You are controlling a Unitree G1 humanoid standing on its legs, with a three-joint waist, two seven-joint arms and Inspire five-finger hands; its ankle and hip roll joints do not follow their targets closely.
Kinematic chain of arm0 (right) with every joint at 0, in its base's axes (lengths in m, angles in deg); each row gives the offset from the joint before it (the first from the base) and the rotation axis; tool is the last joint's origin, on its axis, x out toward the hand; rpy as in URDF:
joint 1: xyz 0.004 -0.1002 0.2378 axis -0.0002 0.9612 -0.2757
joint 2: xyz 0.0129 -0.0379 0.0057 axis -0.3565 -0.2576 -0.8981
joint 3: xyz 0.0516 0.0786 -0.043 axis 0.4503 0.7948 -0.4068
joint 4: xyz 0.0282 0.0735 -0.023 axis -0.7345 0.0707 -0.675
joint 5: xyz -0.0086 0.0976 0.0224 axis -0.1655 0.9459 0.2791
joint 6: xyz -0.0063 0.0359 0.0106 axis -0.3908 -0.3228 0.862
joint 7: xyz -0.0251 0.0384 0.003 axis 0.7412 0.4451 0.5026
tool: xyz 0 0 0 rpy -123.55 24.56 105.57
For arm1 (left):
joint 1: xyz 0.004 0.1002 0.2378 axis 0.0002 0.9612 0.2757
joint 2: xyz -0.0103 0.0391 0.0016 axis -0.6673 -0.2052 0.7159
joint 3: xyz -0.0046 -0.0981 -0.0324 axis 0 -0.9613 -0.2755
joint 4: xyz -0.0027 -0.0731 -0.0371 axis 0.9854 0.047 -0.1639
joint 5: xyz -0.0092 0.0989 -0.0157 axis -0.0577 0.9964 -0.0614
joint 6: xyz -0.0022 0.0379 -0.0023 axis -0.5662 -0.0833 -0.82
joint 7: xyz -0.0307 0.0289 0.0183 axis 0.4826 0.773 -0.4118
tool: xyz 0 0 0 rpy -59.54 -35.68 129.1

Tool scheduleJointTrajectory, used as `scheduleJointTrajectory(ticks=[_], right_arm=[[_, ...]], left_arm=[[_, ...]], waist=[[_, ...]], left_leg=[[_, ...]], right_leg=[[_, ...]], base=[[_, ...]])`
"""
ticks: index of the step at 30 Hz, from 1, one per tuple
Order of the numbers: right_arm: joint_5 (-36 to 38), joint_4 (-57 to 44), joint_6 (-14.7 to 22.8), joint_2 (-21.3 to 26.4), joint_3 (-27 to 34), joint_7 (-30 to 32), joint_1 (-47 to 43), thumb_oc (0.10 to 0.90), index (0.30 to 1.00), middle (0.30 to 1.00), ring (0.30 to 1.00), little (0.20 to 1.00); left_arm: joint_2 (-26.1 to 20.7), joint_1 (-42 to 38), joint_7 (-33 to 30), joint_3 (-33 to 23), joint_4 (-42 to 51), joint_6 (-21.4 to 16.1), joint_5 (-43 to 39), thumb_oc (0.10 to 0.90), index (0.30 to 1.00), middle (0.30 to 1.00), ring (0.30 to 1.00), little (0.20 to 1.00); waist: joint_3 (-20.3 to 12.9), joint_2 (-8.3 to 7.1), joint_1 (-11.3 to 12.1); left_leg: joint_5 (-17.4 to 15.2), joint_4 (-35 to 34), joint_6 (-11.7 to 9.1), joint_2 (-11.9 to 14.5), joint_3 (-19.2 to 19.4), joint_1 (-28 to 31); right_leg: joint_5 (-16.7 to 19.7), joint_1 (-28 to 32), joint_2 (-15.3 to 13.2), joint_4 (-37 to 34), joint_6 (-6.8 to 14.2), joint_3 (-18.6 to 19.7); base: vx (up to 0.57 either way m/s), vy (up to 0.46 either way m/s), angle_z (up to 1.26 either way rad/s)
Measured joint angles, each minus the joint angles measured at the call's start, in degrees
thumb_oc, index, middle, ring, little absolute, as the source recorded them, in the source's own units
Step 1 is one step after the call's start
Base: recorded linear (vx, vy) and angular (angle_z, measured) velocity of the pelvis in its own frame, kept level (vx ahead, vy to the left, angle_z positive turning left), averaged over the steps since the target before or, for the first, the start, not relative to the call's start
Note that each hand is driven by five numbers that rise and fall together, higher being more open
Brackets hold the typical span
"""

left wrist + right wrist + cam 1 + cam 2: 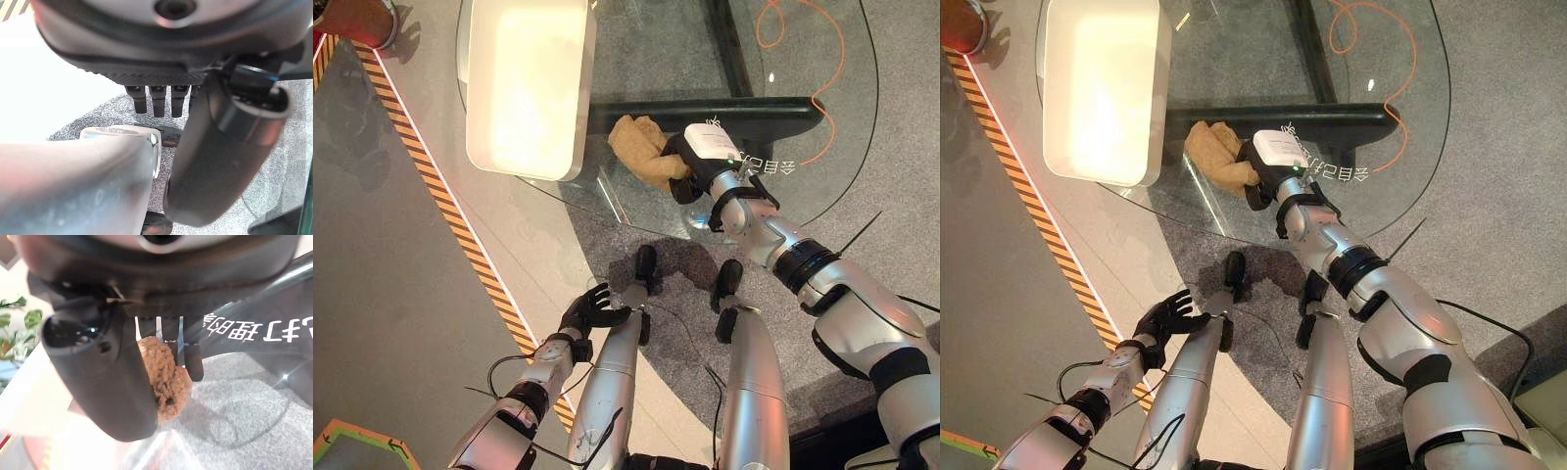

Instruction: Wipe the table with a cloth and put it in the basket.

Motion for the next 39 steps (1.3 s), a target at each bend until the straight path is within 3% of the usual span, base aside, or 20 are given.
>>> scheduleJointTrajectory(ticks=[7, 15, 22, 29, 39], right_arm=[[5.4, 5.8, -0.1, -3.0, 4.2, 10.4, 0.9, 0.1, 0.3, 0.3, 0.3, 0.2], [11.3, 9.2, -1.2, -2.5, 11.9, 19.6, 0.1, 0.1, 0.3, 0.3, 0.3, 0.2], [12.5, 9.9, -0.2, -0.7, 14.3, 23.9, -0.4, 0.1, 0.3, 0.3, 0.3, 0.2], [14.9, 13.4, 1.1, 0.0, 20.6, 26.9, -1.1, 0.1, 0.3, 0.3, 0.3, 0.2], [19.1, 20.8, 1.6, 6.4, 25.2, 31.7, -2.7, 0.1, 0.3, 0.3, 0.3, 0.2]], left_arm=[[0.0, 0.0, 0.1, 0.2, -0.3, -0.4, 0.0, 0.8, 0.9, 0.9, 0.9, 0.9], [-0.5, 0.3, 0.3, 0.6, -0.9, -0.7, -0.1, 0.8, 0.9, 0.9, 0.9, 0.9], [-2.0, 0.2, 0.6, 0.9, -0.3, -1.7, -0.3, 0.8, 0.9, 0.9, 0.9, 0.9], [-2.4, 0.1, 1.4, 0.5, -0.3, -2.4, -1.3, 0.8, 0.9, 0.9, 0.9, 0.9], [-3.9, 0.7, 1.7, -0.2, 0.2, -2.5, -1.3, 0.8, 0.9, 0.9, 0.9, 0.9]], waist=[[0.0, 0.0, 0.5], [0.0, 0.0, 1.4], [0.0, -0.04, 1.2], [0.1, -0.21, 1.2], [0.4, -0.89, -0.2]], left_leg=[[0.0, 0.0, 0.1, -0.1, 0.0, -0.1], [0.0, 0.0, 0.3, -0.4, 0.3, -0.6], [-0.8, 1.1, 0.9, -0.7, 0.5, -2.0], [-1.2, 2.5, 1.9, -1.2, 0.8, -2.7], [-2.1, 4.2, 3.2, -1.6, 1.0, -4.2]], right_leg=[[-0.2, 0.0, -0.3, 0.0, 0.1, 0.1], [-0.2, -0.1, -0.8, -0.4, 0.6, 0.1], [-0.1, -1.0, -1.0, -0.6, 1.5, 0.2], [0.4, -0.9, -1.1, -0.7, 1.8, 0.2], [1.1, -0.8, -1.6, -2.0, 3.2, 0.5]], base=[[0.02, 0.001, 0.01], [0.01, 0.003, 0.01], [-0.01, 0.002, 0.0], [-0.01, -0.006, 0.0], [-0.01, -0.029, 0.0]])
